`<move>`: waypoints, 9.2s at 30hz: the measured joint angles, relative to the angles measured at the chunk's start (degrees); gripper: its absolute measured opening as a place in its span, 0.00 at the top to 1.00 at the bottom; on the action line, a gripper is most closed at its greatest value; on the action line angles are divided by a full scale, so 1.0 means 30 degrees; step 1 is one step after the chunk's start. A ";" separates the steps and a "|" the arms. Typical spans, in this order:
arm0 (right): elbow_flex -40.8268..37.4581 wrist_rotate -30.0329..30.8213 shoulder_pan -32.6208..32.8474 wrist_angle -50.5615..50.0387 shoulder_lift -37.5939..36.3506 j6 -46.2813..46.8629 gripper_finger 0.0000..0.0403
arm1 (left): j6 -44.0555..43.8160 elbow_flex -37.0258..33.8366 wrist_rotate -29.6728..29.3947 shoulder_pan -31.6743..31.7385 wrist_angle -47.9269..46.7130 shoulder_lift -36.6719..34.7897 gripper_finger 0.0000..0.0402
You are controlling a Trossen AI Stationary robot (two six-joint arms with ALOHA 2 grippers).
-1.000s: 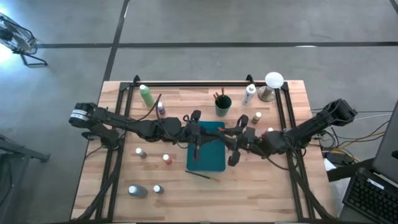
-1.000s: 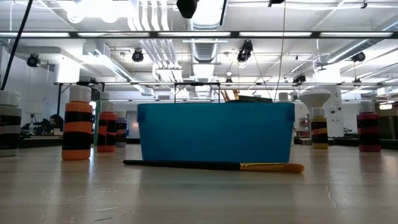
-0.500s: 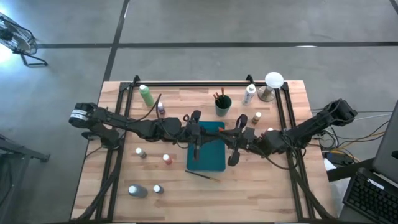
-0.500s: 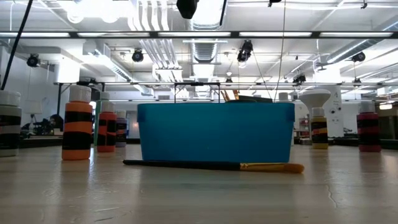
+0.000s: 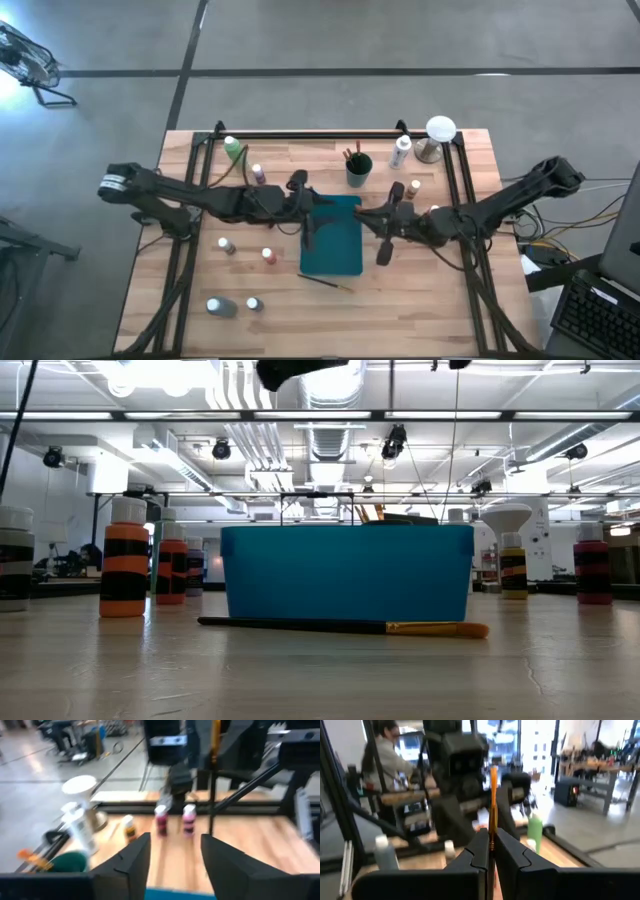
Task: Pick & Place Paint Supplies
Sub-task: Put the gold paint brush into the green cup
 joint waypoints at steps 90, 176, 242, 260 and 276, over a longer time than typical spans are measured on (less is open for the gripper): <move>-0.5967 -0.6202 -1.4098 1.1484 0.8388 0.0003 0.80 | -0.1096 -0.9056 -0.4636 -0.3191 0.8626 -0.3951 0.46; 0.9819 -0.3657 0.5047 -1.8574 1.5656 1.4436 0.72 | -0.2517 -0.7766 -0.2924 -0.3206 0.3402 -0.3929 0.46; 1.2894 -0.6178 0.4690 -2.3536 1.2910 1.0434 0.98 | -0.5979 -0.7182 0.0476 -0.3028 0.2595 -0.3929 0.46; 1.5519 0.3280 0.5406 -2.5584 1.2303 -0.3126 0.98 | -1.8787 -0.3769 1.2962 -0.0352 -0.2929 -0.3223 0.46; 1.5569 0.5976 0.4892 -2.4961 1.2317 -0.6095 0.98 | -2.1064 -0.2652 1.7702 -0.0313 -0.0365 0.1048 0.46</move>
